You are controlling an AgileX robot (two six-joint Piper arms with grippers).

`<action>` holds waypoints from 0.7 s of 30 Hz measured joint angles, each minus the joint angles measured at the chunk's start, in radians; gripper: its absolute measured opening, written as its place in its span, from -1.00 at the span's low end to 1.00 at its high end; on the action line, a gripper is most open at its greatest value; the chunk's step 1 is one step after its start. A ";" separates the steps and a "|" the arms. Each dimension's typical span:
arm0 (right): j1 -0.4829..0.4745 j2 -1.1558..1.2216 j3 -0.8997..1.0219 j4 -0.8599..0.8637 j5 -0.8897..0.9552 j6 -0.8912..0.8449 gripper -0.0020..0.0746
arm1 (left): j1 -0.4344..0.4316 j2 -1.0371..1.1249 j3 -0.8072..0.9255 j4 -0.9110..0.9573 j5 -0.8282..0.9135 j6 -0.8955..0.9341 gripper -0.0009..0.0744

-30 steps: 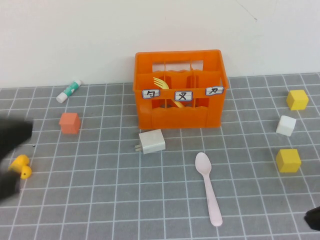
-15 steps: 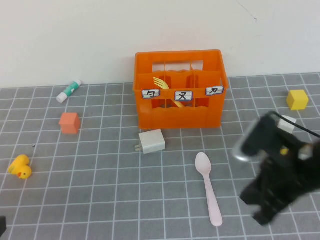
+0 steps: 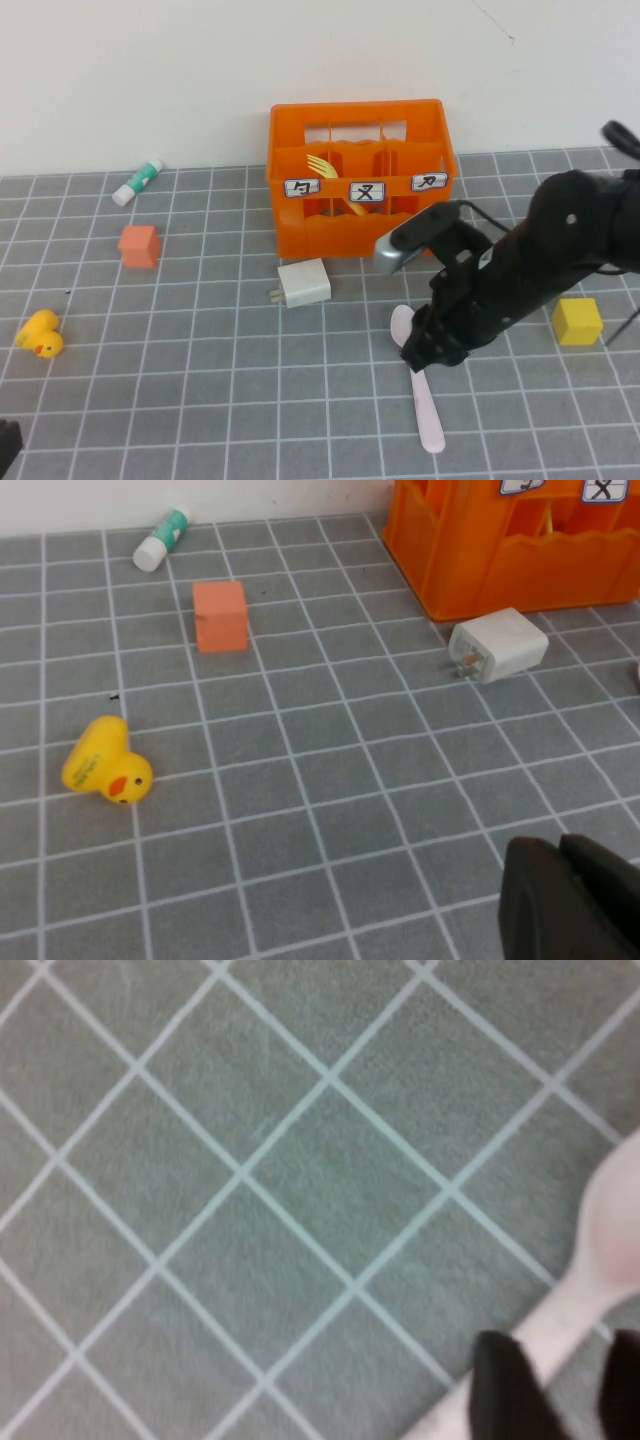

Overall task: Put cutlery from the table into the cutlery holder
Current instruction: Pick up the spoon

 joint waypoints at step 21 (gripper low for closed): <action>0.000 0.136 -0.033 -0.023 -0.065 0.057 -0.10 | 0.000 0.000 0.004 -0.025 -0.001 -0.003 -0.98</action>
